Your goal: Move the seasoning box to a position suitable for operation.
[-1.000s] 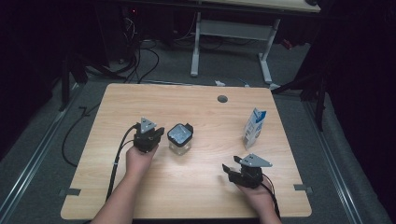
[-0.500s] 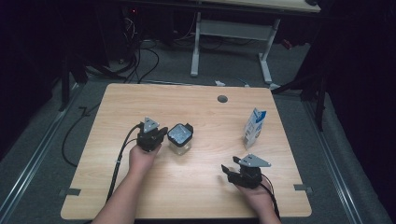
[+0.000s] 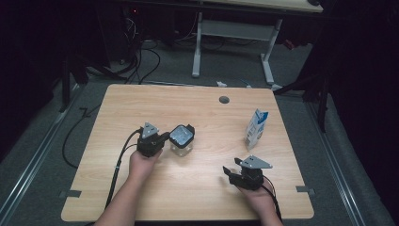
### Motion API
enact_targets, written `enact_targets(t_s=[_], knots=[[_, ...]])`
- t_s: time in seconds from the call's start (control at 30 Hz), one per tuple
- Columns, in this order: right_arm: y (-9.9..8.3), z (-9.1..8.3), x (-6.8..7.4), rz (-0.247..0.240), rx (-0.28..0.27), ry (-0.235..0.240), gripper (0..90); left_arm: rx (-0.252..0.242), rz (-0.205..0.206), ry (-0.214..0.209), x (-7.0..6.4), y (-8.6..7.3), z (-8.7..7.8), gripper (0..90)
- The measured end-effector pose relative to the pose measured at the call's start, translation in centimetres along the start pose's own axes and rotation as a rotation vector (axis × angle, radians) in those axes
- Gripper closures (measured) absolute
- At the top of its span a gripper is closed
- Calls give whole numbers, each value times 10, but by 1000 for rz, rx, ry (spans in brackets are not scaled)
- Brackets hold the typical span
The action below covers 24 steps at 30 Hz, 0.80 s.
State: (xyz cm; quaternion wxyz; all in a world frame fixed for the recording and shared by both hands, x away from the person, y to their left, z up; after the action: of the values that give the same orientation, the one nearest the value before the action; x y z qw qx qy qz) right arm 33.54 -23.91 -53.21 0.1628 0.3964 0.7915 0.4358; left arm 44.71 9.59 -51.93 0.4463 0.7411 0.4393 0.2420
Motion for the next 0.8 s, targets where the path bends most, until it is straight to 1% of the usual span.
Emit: enact_targets(t_s=[0.07, 0.17, 0.2, 0.23, 0.33, 0.6, 0.7, 0.77, 0.8], knots=[[0, 0, 0, -1, -1, -1, 388, -3, 0, -1, -1, -2, -1, 900], [0, 0, 1, -1, -1, -1, 388, -11, -3, -13, -4, -5, -3, 900], [0, 0, 1, 0, -3, 0, 388, -13, 12, -19, -8, -6, -4, 900], [0, 0, 1, 0, -3, 0, 388, -13, 12, -19, -8, -6, -4, 900], [0, 1, 1, 1, 0, 2, 388, -19, 26, -31, -14, -7, -7, 900], [0, 1, 1, -4, 1, 1, 388, -49, 31, -60, -30, -12, -18, 900], [0, 1, 1, -4, 0, 2, 388, -59, 29, -74, -38, -15, -21, 900], [0, 1, 1, -4, 0, 1, 388, -66, 40, -84, -45, -17, -25, 900], [0, 1, 1, -5, 1, 2, 388, -66, 40, -84, -45, -17, -25, 900]])
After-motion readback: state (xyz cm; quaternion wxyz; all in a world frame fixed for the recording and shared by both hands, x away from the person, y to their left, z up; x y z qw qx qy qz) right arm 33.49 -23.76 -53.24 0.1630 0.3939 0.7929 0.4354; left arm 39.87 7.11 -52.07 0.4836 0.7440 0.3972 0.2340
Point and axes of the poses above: each handheld gripper's, and its own axes: z roughly forward along the jaws, y roughly out of its top, x roughly to its left, the point moved 2 cm from there along z, roughly forward along the jaws, and after that the axes turned 9 degrees about y, right-handed, at the moved point
